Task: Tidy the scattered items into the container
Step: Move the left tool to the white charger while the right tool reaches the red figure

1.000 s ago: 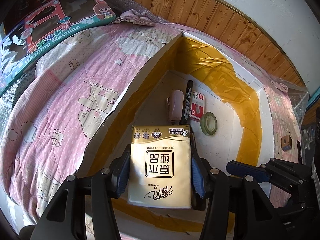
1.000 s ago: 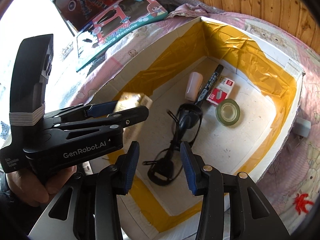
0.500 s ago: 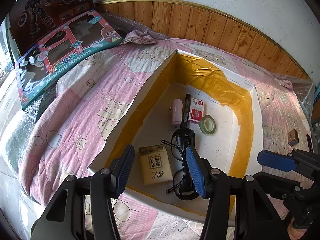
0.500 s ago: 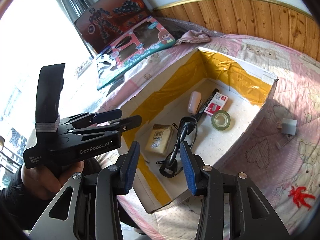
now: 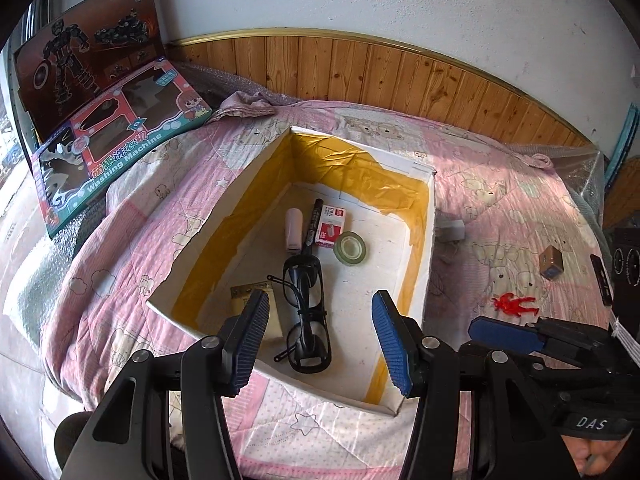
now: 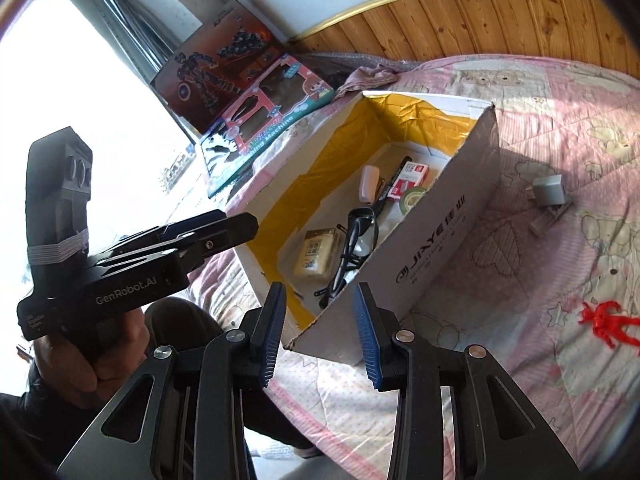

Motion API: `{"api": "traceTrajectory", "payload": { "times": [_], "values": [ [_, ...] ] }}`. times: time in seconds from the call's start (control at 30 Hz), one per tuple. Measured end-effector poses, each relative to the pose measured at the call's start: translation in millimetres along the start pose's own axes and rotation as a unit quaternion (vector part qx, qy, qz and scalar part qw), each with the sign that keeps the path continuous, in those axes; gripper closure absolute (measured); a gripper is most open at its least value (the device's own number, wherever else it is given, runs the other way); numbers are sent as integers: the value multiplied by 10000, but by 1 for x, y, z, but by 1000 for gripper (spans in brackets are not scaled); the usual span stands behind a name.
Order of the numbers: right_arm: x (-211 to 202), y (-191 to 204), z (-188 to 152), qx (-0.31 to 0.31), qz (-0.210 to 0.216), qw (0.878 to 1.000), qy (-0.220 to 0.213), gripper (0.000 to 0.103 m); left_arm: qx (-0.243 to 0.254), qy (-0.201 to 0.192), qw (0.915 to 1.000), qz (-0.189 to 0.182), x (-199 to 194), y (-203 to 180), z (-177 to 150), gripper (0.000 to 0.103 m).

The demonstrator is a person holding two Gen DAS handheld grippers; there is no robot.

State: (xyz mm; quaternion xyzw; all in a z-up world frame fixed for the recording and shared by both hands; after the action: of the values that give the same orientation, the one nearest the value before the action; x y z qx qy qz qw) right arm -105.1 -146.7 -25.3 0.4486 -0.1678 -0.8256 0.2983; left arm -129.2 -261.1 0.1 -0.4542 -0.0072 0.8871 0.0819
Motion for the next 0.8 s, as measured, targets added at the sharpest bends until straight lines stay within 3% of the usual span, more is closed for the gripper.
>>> {"api": "traceTrajectory", "payload": {
  "times": [0.3, 0.8],
  "values": [
    [-36, -35, -13, 401, -30, 9989, -248, 66, 256, 100, 9983, -523, -8, -69, -15, 48],
    [-96, -146, -35, 1054, -884, 9901, -286, 64, 611, 443, 9908, -1127, 31, -157, -26, 48]
  ]
}}
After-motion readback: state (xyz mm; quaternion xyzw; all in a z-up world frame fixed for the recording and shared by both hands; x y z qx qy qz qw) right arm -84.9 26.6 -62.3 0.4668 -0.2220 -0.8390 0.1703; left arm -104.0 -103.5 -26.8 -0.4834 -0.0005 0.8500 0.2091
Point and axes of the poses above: each gripper's, at about its wrist camera, not at the fingertips, and x roughly the way its jaws point, y to its left, z to its top, the point moved 10 cm from there along x, roughly the way its jaws point, and after that the axes turned 1 degree about y, right-handed, at the moved point
